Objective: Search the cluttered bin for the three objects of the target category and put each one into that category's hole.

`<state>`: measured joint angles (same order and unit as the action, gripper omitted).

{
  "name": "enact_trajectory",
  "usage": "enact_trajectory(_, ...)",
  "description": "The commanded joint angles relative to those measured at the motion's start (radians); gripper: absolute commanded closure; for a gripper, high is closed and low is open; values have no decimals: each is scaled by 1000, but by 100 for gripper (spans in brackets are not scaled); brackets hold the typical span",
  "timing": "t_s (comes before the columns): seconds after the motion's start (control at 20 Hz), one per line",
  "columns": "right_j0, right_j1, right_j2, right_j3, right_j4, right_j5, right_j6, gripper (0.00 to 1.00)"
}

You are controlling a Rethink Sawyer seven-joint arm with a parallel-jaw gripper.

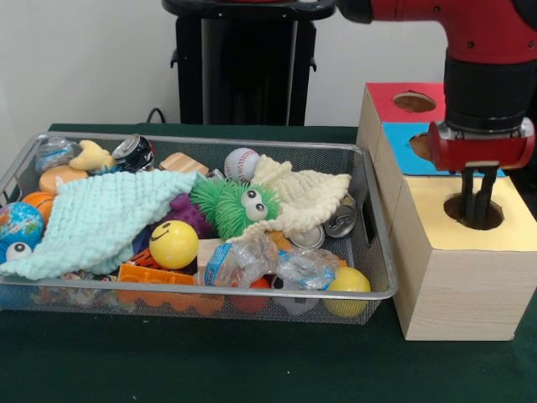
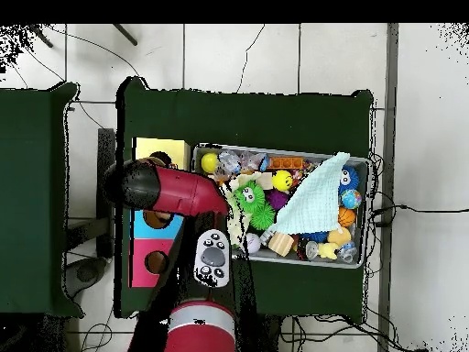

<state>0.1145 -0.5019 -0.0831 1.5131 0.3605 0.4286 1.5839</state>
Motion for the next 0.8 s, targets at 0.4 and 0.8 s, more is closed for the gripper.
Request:
enact_trajectory(0.4, 4, -117, 14, 96, -22, 170, 178, 100)
enact_trajectory(0.8, -46, -180, 0, 61, -56, 259, 107, 100)
